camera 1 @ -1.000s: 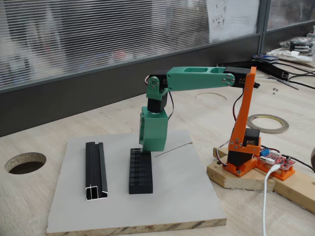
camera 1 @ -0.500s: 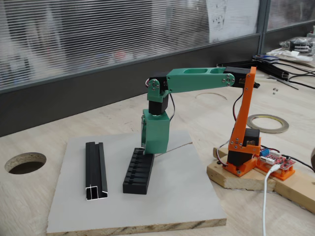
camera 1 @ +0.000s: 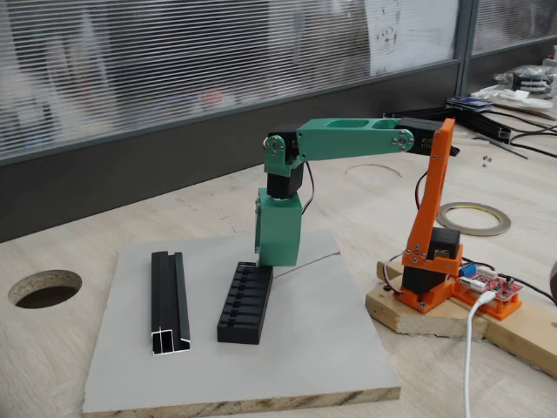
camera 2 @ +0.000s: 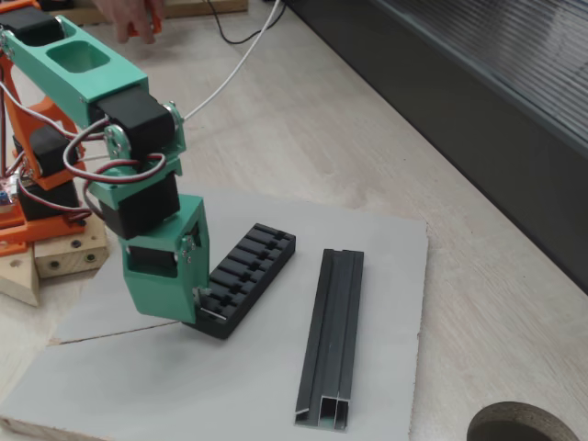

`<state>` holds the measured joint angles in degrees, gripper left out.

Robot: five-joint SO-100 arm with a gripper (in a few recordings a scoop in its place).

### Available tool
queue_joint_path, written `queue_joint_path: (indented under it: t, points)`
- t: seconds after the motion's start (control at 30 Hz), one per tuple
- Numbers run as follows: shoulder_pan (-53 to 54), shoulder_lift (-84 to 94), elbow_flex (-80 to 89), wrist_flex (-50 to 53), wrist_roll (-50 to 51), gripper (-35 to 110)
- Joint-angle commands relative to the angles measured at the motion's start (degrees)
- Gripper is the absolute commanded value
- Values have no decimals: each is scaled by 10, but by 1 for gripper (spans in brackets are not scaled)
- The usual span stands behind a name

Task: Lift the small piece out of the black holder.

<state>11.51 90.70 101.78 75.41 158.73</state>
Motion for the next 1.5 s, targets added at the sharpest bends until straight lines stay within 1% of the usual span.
queue_joint_path:
  t: [0.0,1.3,1.47]
  points:
    - [0,15,3,2,7,32]
    - [-1,7,-3,1,10,32]
    - [-2,7,-1,1,76,32]
